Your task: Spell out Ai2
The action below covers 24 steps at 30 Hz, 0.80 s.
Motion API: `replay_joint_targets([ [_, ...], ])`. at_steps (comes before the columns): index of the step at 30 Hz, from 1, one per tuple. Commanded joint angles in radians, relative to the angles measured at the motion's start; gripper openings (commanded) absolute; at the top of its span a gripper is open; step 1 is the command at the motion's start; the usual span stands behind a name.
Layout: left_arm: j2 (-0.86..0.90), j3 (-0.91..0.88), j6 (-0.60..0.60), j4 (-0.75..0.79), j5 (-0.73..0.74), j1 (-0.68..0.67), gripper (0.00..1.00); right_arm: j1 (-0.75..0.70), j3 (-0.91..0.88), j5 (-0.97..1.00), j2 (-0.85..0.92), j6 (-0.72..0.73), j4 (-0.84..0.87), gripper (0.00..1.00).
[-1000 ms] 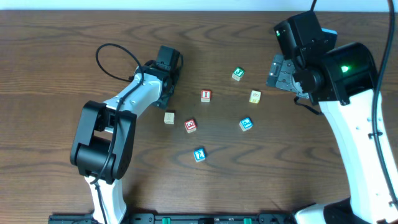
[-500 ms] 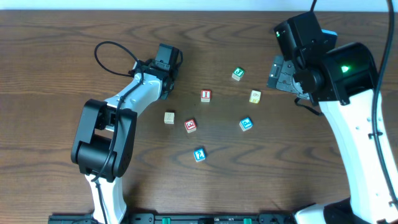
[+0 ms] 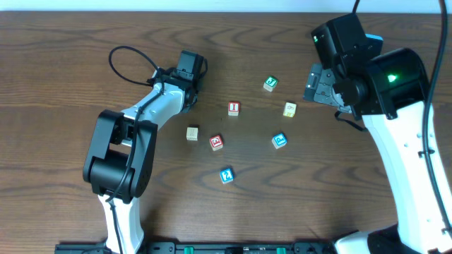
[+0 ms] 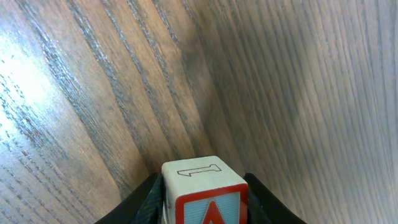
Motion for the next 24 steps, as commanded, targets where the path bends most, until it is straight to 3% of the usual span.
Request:
replay_joint_targets([
  [1,0.042,0.016,0.082,-0.044,0.016,0.007,0.38,-0.007,0.009,0.016,-0.006,-0.008,-0.002,0.99],
  [4,0.042,0.071,0.167,-0.108,0.001,0.007,0.37,-0.007,0.009,0.016,-0.006,-0.008,-0.002,0.99],
  [8,0.042,0.179,0.282,-0.246,-0.058,0.007,0.29,-0.007,0.009,0.016,-0.006,-0.008,-0.002,0.99],
  [15,0.042,0.286,0.522,-0.388,-0.056,0.007,0.28,-0.007,0.009,0.016,-0.006,-0.008,-0.002,0.99],
  [24,0.042,0.292,0.87,-0.476,0.064,0.005,0.29,-0.007,0.009,0.016,-0.006,-0.008,-0.001,0.99],
])
